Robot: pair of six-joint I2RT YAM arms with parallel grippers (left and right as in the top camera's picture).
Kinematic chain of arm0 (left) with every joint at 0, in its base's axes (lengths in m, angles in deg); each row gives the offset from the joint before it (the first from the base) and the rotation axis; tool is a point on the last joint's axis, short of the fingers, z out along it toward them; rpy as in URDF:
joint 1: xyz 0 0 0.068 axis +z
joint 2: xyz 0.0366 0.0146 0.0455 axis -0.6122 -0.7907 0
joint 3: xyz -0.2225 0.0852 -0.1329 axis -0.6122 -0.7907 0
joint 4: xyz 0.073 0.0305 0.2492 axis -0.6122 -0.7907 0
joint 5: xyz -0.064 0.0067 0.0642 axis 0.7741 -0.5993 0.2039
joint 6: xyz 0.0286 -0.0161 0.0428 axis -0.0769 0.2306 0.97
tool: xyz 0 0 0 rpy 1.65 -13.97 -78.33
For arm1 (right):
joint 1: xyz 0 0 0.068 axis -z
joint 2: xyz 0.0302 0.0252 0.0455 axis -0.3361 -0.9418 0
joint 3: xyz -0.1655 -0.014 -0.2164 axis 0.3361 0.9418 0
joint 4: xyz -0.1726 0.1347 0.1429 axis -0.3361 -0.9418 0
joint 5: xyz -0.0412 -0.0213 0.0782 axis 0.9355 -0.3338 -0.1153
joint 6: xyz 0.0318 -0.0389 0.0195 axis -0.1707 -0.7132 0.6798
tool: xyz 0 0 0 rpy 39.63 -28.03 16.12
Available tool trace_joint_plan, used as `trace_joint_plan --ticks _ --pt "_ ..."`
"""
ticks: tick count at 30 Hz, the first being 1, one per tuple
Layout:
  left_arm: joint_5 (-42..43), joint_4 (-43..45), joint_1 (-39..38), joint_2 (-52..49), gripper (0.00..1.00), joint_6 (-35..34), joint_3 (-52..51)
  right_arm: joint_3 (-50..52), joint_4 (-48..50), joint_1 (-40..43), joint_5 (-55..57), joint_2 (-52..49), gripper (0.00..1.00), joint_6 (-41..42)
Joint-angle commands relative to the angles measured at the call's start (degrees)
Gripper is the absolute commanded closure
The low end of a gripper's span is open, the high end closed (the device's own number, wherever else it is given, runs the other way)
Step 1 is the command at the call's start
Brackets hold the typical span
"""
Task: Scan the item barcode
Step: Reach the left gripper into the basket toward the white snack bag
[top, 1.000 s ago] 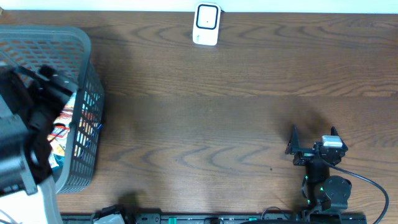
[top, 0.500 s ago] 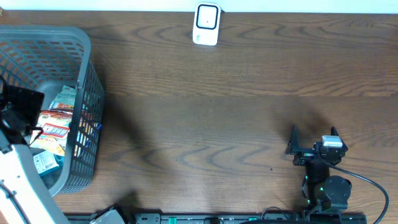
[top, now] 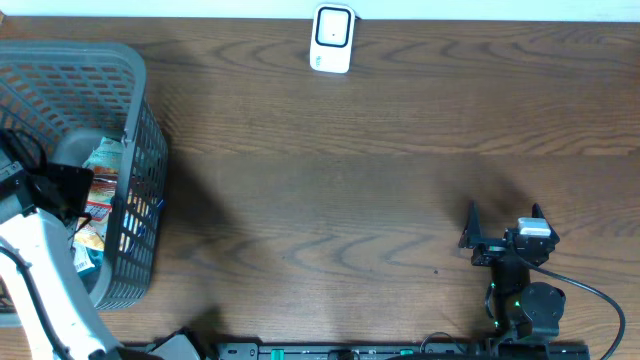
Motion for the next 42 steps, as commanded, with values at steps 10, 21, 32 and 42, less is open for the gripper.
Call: trace_joint_plan --ticks 10,21,32,42 --pt "-1.29 1.09 2.84 -12.87 0.02 1.31 -1.33 -0.02 -0.35 -0.50 -0.13 0.35 0.01 -0.44" --pt "-6.91 3.48 2.89 -20.02 0.02 3.23 -1.38 -0.02 -0.35 -0.50 -0.13 0.35 0.01 -0.44" --pt "-6.54 12.55 2.89 -20.02 0.02 3.23 -6.69 -0.02 -0.35 -0.50 -0.13 0.35 0.01 -0.44" --pt "-2.27 19.08 2.89 -20.02 0.76 6.86 -9.27 -0.02 -0.35 -0.50 -0.13 0.35 0.01 -0.44"
